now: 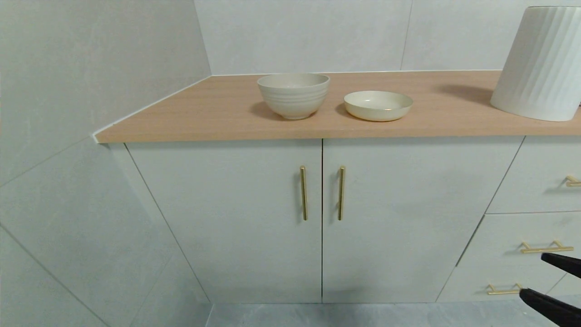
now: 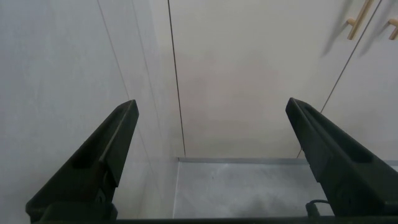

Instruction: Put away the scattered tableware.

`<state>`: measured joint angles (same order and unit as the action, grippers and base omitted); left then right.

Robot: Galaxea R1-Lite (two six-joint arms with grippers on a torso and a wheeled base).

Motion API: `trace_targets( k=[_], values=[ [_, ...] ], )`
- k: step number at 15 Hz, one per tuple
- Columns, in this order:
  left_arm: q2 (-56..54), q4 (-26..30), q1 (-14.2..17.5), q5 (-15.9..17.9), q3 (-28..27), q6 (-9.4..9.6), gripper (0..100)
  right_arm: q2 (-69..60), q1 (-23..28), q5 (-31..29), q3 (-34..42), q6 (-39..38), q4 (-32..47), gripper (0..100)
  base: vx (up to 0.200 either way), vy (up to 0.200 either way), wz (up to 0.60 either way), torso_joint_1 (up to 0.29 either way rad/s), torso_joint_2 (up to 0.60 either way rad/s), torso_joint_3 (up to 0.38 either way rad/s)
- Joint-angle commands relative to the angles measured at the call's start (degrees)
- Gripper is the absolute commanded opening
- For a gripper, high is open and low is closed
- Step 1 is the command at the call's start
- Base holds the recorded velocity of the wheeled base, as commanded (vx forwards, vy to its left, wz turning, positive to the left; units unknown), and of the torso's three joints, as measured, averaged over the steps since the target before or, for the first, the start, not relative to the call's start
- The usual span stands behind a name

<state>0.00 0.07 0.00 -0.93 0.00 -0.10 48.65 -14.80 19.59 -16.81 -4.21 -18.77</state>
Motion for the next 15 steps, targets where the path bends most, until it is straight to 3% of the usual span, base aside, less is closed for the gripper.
trace_targets(
  k=[1, 9, 15],
  values=[
    [0.09, 0.01, 0.00, -0.04, 0.00, 0.01, 100, 16.12, -2.60, 0.01, -2.00, -0.10, -8.47, 100, 0.000, 0.000, 0.00, 0.000, 0.00, 0.000],
    [0.09, 0.01, 0.00, -0.04, 0.00, 0.01, 100, 37.48, -11.83, 0.01, -16.85, -3.70, -15.24, 100, 0.000, 0.000, 0.00, 0.000, 0.00, 0.000],
    [0.09, 0.01, 0.00, -0.04, 0.00, 0.10, 100, 49.61, -15.61, 0.10, -28.89, -4.67, -15.50, 100, 0.000, 0.000, 0.00, 0.000, 0.00, 0.000]
  ],
)
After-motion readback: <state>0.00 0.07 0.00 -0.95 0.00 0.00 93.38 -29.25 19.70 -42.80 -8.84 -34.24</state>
